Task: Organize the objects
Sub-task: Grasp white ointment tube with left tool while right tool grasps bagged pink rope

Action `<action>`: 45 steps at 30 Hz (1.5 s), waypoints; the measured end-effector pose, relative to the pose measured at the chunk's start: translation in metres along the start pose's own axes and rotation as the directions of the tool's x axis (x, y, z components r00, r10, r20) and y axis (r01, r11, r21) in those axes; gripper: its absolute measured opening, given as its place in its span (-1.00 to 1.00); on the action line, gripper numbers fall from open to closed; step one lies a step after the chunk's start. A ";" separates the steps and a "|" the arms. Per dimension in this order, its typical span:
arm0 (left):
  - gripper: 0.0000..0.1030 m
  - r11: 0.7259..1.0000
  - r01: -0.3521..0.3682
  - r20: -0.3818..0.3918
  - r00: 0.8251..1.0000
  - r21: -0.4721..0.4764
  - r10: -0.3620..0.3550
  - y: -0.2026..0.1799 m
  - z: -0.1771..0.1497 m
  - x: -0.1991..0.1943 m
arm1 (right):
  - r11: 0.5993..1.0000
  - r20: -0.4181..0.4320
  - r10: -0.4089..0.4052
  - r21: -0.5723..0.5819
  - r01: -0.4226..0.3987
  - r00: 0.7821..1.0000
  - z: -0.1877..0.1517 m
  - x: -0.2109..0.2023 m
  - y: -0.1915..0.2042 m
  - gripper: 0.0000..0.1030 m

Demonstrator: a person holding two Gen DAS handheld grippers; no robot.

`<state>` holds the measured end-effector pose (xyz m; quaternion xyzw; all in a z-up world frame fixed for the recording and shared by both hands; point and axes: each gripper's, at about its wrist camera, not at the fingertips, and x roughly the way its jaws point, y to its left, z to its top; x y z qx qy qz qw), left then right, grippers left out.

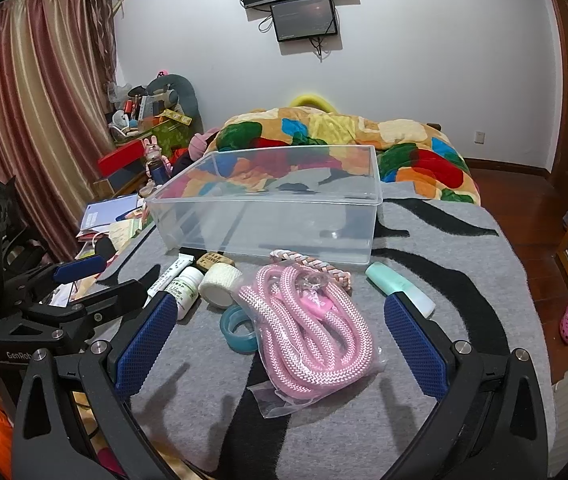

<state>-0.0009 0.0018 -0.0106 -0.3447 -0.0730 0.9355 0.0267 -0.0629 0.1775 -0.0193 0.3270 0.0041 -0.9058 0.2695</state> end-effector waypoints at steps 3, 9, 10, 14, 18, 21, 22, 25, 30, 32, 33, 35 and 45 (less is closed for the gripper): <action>1.00 1.000 0.010 0.005 1.000 0.003 -0.010 0.000 -0.001 -0.001 | 1.000 0.002 0.007 0.003 -0.007 1.000 0.000 0.000 -0.001 1.00; 0.69 1.000 0.010 0.007 1.000 0.006 -0.010 0.008 0.000 -0.004 | 1.000 0.015 -0.002 -0.007 0.002 1.000 -0.002 -0.001 -0.005 0.99; 0.61 1.000 0.008 -0.001 1.000 0.005 -0.008 0.011 0.000 -0.003 | 1.000 0.015 -0.003 -0.009 0.004 1.000 -0.003 -0.001 -0.006 0.95; 0.42 1.000 -0.004 -0.025 1.000 -0.021 0.004 0.028 0.005 0.003 | 1.000 -0.003 -0.015 -0.012 0.015 1.000 -0.003 0.001 -0.017 0.68; 0.11 0.999 -0.014 -0.069 0.998 -0.046 0.011 0.043 0.011 0.015 | 0.999 -0.029 -0.040 0.000 0.040 0.999 -0.001 0.007 -0.032 0.36; -0.05 0.998 -0.035 -0.109 0.994 -0.044 0.030 0.049 0.012 0.028 | 1.000 -0.065 -0.003 0.022 0.004 0.998 0.000 0.016 -0.041 0.32; -0.08 0.998 -0.036 -0.125 0.992 -0.042 0.030 0.050 0.011 0.033 | 1.000 -0.074 0.009 0.021 -0.008 0.997 -0.001 0.018 -0.042 0.32; -0.09 0.999 -0.033 -0.165 0.986 -0.043 0.026 0.052 0.006 0.046 | 0.999 -0.105 0.038 0.006 -0.038 0.994 -0.003 0.027 -0.037 0.32; -0.10 0.998 -0.048 -0.189 0.981 -0.030 0.042 0.048 0.000 0.061 | 0.998 -0.156 0.061 -0.011 -0.063 0.986 -0.006 0.044 -0.033 0.36; -0.09 0.998 -0.061 -0.185 0.981 -0.010 0.058 0.044 0.001 0.062 | 0.998 -0.178 0.064 -0.015 -0.068 0.982 -0.007 0.050 -0.034 0.43; -0.10 0.998 -0.063 -0.182 0.981 -0.006 0.061 0.043 0.001 0.063 | 0.997 -0.189 0.072 -0.012 -0.076 0.979 -0.008 0.052 -0.034 0.50; -0.26 0.997 -0.073 -0.173 0.982 0.012 0.074 0.040 0.000 0.065 | 0.997 -0.192 0.076 -0.013 -0.080 0.978 -0.010 0.054 -0.035 0.52; -0.70 0.995 -0.087 -0.138 0.986 0.044 0.093 0.035 -0.007 0.057 | 0.997 -0.173 0.045 -0.061 -0.057 0.984 -0.020 0.050 -0.028 0.16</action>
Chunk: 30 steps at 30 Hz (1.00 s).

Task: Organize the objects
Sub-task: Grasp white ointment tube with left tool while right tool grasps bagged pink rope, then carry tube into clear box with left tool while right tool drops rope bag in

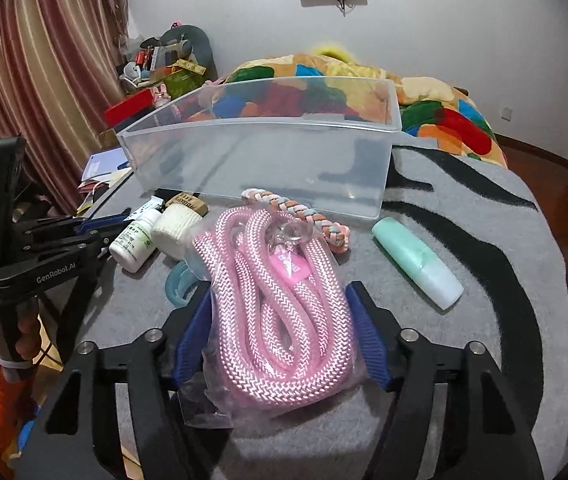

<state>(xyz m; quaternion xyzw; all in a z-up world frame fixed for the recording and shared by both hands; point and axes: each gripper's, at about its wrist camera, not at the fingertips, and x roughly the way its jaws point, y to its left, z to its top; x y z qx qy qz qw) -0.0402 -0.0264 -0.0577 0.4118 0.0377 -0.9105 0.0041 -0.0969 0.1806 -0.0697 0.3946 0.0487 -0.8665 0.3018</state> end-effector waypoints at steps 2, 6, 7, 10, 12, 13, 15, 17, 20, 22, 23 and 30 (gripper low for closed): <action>-0.70 1.000 0.003 0.006 1.000 -0.011 -0.003 0.001 -0.003 -0.004 | 1.000 0.011 -0.013 -0.011 0.013 1.000 -0.002 -0.004 0.004 0.09; -0.70 0.999 0.014 0.034 0.999 -0.039 -0.013 0.007 -0.006 -0.020 | 1.000 0.023 0.025 0.017 -0.026 0.999 -0.001 -0.014 0.004 -0.14; -0.70 0.999 0.014 0.045 0.999 -0.042 -0.012 0.008 -0.006 -0.024 | 0.999 0.026 0.040 0.025 -0.041 0.999 0.000 -0.017 0.003 -0.18; -0.70 0.999 0.020 0.085 0.996 -0.050 -0.016 0.010 -0.002 -0.040 | 0.998 0.043 0.048 0.029 -0.049 0.998 -0.001 -0.027 0.006 -0.25; -0.70 0.999 0.022 0.108 0.994 -0.050 -0.016 0.011 0.002 -0.048 | 0.998 0.065 0.051 0.023 -0.053 0.997 0.000 -0.036 0.008 -0.28; -0.70 0.999 0.024 0.125 0.992 -0.048 -0.018 0.010 0.005 -0.054 | 0.998 0.076 0.054 0.021 -0.056 0.996 0.000 -0.040 0.009 -0.29; -0.70 0.999 0.030 0.146 0.989 -0.045 -0.023 0.009 0.009 -0.062 | 0.998 0.107 0.052 0.012 -0.054 0.993 0.003 -0.050 0.012 -0.31; -0.70 0.999 0.035 0.172 0.985 -0.038 -0.028 0.007 0.015 -0.069 | 0.999 0.142 0.042 -0.001 -0.042 0.989 0.008 -0.060 0.016 -0.32; -0.70 0.999 0.044 0.202 0.979 -0.031 -0.036 0.006 0.025 -0.076 | 0.999 0.194 0.034 -0.017 -0.031 0.980 0.021 -0.071 0.021 -0.33; -0.70 0.998 0.052 0.217 0.975 -0.030 -0.045 0.006 0.033 -0.078 | 0.999 0.229 0.029 -0.021 -0.024 0.973 0.032 -0.076 0.023 -0.34; -0.70 0.998 0.053 0.222 0.974 -0.030 -0.045 0.005 0.037 -0.078 | 1.000 0.240 0.024 -0.022 -0.020 0.971 0.036 -0.078 0.023 -0.34; -0.70 0.997 0.064 0.231 0.972 -0.041 -0.053 0.012 0.068 -0.062 | 0.999 0.291 -0.032 -0.014 0.037 0.956 0.081 -0.063 0.019 -0.34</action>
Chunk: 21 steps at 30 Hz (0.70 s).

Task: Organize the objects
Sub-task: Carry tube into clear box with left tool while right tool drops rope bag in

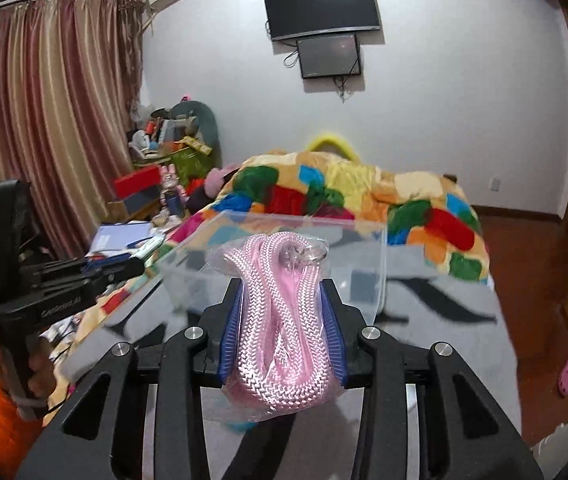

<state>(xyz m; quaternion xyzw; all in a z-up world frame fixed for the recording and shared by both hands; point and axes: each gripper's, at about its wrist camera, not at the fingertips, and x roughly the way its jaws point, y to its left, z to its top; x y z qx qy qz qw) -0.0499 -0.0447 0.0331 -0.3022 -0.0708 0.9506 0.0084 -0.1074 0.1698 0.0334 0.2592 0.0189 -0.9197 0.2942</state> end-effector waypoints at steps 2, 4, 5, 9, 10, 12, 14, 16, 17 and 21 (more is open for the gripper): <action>-0.70 1.000 0.004 -0.010 1.000 -0.003 -0.004 0.003 0.010 0.011 | 1.000 -0.007 -0.009 0.007 0.009 1.000 0.010 0.013 -0.004 -0.34; -0.70 1.000 0.012 -0.026 1.000 -0.010 -0.012 0.004 0.017 0.021 | 1.000 -0.021 -0.020 0.013 0.020 1.000 0.020 0.029 -0.009 -0.34; -0.70 1.000 0.017 -0.036 0.999 -0.013 -0.017 0.006 0.021 0.026 | 1.000 -0.028 -0.022 0.014 0.022 0.999 0.022 0.034 -0.009 -0.34; -0.70 1.000 0.016 -0.090 0.996 -0.011 -0.017 0.008 0.033 0.053 | 0.999 -0.080 -0.040 0.011 0.041 0.996 0.032 0.063 -0.015 -0.34; -0.70 1.000 0.012 -0.107 0.994 -0.007 -0.012 0.008 0.036 0.062 | 0.999 -0.097 -0.040 0.012 0.041 0.994 0.033 0.071 -0.016 -0.34; -0.70 1.000 0.006 -0.137 0.991 -0.004 -0.007 0.008 0.038 0.075 | 0.999 -0.131 -0.036 0.014 0.038 0.991 0.034 0.085 -0.019 -0.34; -0.70 1.000 -0.004 -0.176 0.984 -0.002 0.004 0.010 0.040 0.091 | 0.999 -0.168 -0.035 0.015 0.038 0.985 0.033 0.100 -0.020 -0.34; -0.70 1.000 -0.012 -0.210 0.978 -0.005 0.011 0.010 0.041 0.105 | 0.999 -0.203 -0.029 0.017 0.034 0.979 0.031 0.113 -0.021 -0.34; -0.70 1.000 -0.012 -0.222 0.975 -0.004 0.011 0.010 0.042 0.110 | 0.999 -0.219 -0.026 0.018 0.030 0.975 0.029 0.118 -0.021 -0.34; -0.70 1.000 -0.012 -0.272 0.962 0.011 0.015 0.008 0.041 0.127 | 1.000 -0.281 -0.010 0.025 0.017 0.960 0.022 0.137 -0.022 -0.34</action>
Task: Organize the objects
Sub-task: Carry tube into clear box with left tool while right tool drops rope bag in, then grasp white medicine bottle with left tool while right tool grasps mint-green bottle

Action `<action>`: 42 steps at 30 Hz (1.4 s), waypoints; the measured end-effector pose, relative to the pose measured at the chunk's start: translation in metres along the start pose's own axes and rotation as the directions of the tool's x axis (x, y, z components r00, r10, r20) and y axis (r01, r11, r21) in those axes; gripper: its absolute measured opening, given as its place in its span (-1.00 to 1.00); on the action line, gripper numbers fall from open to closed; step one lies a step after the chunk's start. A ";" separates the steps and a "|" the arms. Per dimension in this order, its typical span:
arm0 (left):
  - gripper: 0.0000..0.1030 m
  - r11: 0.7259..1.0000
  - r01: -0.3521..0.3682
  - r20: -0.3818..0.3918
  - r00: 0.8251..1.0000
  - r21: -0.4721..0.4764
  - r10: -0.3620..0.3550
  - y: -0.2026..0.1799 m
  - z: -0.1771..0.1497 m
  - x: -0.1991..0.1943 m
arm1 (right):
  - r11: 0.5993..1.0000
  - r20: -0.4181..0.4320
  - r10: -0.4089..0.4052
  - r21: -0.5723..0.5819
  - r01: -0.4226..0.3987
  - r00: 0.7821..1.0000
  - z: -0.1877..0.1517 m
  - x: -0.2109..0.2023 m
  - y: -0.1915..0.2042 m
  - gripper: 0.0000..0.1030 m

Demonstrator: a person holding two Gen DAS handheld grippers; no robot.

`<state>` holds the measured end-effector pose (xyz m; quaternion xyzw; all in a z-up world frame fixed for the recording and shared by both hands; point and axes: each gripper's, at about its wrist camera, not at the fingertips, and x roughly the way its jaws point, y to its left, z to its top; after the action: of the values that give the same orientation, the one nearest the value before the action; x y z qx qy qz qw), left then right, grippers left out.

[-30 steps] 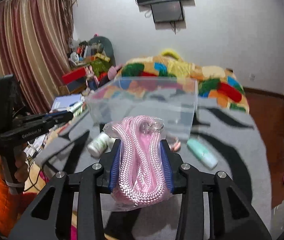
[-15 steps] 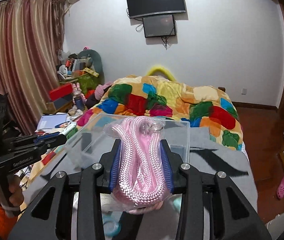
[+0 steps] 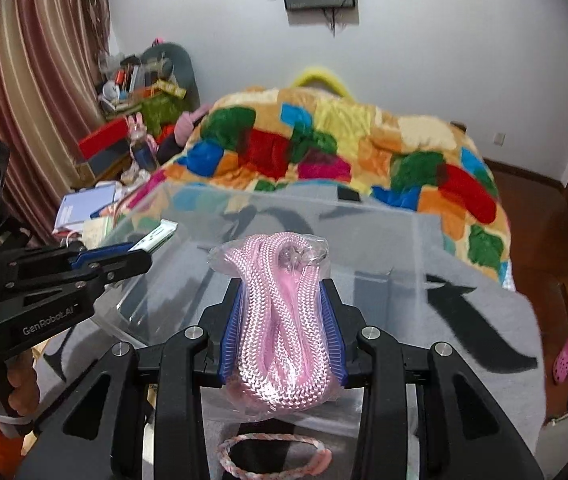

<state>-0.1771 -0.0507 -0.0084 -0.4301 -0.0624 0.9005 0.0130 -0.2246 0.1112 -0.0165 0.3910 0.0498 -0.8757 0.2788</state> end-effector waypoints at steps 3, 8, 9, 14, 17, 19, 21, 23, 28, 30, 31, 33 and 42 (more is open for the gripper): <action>-0.70 1.000 -0.013 -0.013 1.000 0.028 0.014 -0.006 -0.003 0.003 | 1.000 -0.033 0.010 0.000 -0.010 0.999 -0.002 0.007 -0.001 -0.37; -0.62 0.999 0.029 -0.024 0.999 0.043 -0.028 -0.014 -0.007 -0.001 | 1.000 -0.031 0.002 -0.006 -0.002 1.000 -0.004 0.001 -0.001 -0.40; -0.59 0.998 0.028 -0.019 0.999 0.049 -0.027 -0.015 -0.008 -0.004 | 1.000 -0.029 0.003 -0.011 -0.004 1.000 -0.004 -0.001 0.001 -0.40; -0.25 0.998 0.040 0.002 0.999 0.055 -0.040 -0.018 -0.013 -0.020 | 0.999 0.013 -0.003 -0.033 0.004 1.000 -0.008 -0.027 0.004 -0.34; 0.08 0.998 0.027 0.041 0.999 0.056 -0.030 -0.019 -0.018 -0.036 | 0.999 0.044 -0.016 -0.041 0.018 0.999 -0.013 -0.044 0.003 -0.22; 0.25 0.998 0.023 0.061 0.998 0.053 -0.026 -0.019 -0.022 -0.046 | 0.998 0.071 -0.037 -0.044 0.040 0.997 -0.019 -0.058 -0.001 -0.13; 0.44 0.999 0.019 0.078 0.997 0.040 -0.022 -0.018 -0.026 -0.054 | 0.998 0.083 -0.047 -0.039 0.051 0.995 -0.024 -0.066 -0.006 -0.09; 0.65 1.000 0.004 0.093 0.996 0.030 -0.006 -0.017 -0.032 -0.061 | 0.997 0.090 -0.066 -0.030 0.069 0.994 -0.031 -0.074 -0.014 -0.07; 0.74 0.999 -0.015 0.107 0.994 0.031 0.011 -0.015 -0.048 -0.069 | 0.994 0.058 -0.107 -0.004 0.108 0.993 -0.052 -0.077 -0.039 -0.05; 0.74 0.999 -0.016 0.094 0.996 0.034 0.013 -0.015 -0.057 -0.068 | 0.993 0.032 -0.120 0.006 0.120 0.992 -0.062 -0.074 -0.048 -0.05; 0.74 0.999 -0.014 0.087 0.996 0.035 0.011 -0.015 -0.061 -0.068 | 0.993 0.016 -0.121 0.010 0.121 0.993 -0.067 -0.071 -0.053 -0.05; 0.74 0.999 -0.010 0.061 0.998 0.036 0.008 -0.016 -0.071 -0.064 | 0.993 -0.010 -0.115 0.014 0.115 0.993 -0.076 -0.065 -0.060 -0.05; 0.67 0.997 0.053 -0.032 0.998 0.053 -0.052 -0.026 -0.109 -0.044 | 0.992 -0.100 -0.122 -0.039 0.119 0.987 -0.104 -0.038 -0.064 -0.05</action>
<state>-0.0661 -0.0170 -0.0391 -0.4414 -0.0492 0.8946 0.0492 -0.1697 0.2132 -0.0693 0.4267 0.1021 -0.8690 0.2288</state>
